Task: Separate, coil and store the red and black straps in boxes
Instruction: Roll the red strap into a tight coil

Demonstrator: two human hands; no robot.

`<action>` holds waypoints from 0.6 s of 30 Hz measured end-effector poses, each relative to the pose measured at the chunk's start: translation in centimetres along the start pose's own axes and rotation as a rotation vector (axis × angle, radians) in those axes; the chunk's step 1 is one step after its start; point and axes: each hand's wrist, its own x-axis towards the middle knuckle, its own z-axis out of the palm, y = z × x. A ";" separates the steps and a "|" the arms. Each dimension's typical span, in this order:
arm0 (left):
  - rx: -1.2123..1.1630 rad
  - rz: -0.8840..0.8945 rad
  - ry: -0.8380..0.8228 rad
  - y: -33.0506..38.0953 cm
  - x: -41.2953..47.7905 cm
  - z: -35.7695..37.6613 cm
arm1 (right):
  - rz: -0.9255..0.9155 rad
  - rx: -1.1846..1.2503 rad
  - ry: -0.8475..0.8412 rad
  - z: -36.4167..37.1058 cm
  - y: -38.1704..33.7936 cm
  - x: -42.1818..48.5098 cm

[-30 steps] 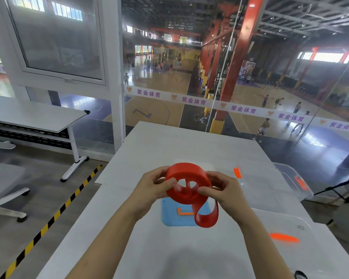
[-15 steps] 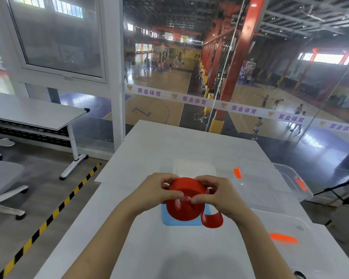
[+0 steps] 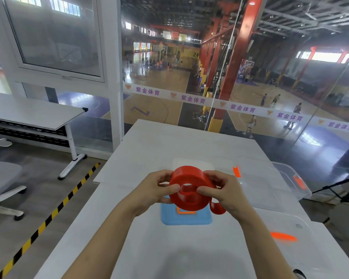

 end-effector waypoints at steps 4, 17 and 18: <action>0.329 -0.006 -0.034 0.5 0.5 -0.5 | -0.001 -0.186 -0.093 0.3 -0.7 -0.1; 0.070 0.021 0.090 -0.7 1.0 -0.8 | 0.014 0.114 0.103 1.3 1.4 0.6; 0.007 0.013 0.098 -0.8 1.1 -0.9 | 0.012 0.145 0.127 1.3 1.6 0.6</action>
